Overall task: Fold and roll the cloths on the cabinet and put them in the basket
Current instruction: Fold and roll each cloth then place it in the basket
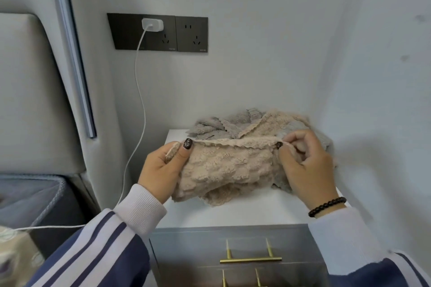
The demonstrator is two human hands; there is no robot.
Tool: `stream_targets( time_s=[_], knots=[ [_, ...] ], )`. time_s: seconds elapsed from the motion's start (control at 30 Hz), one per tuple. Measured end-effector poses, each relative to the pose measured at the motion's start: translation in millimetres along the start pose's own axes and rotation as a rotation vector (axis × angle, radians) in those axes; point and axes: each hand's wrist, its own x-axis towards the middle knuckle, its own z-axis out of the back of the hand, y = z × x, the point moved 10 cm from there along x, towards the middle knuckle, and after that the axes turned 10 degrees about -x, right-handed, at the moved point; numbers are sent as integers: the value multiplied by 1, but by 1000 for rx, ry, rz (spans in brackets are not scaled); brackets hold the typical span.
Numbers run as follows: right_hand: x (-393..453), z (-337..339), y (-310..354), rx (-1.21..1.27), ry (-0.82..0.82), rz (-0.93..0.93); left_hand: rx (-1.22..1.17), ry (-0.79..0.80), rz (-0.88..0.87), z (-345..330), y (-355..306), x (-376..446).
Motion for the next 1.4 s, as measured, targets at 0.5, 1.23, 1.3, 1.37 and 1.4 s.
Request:
stream_targets(
  time_s=[0.5,1.23,1.3,1.37,1.4],
  knots=[
    [-43,-24,-34,42,866,-309,58,212,447,26,51,-29],
    [88,80,92,40,108,106,400,97,-272,-14,-171,48],
    [55,75,83,-15,262,124,482,230,-254,-6,-152,22],
    [16,60,64,-102,445,103,571,347,-224,4,-120,-7],
    [-6,50,52,-132,542,75,610,384,-191,11,-99,-24]
  ],
)
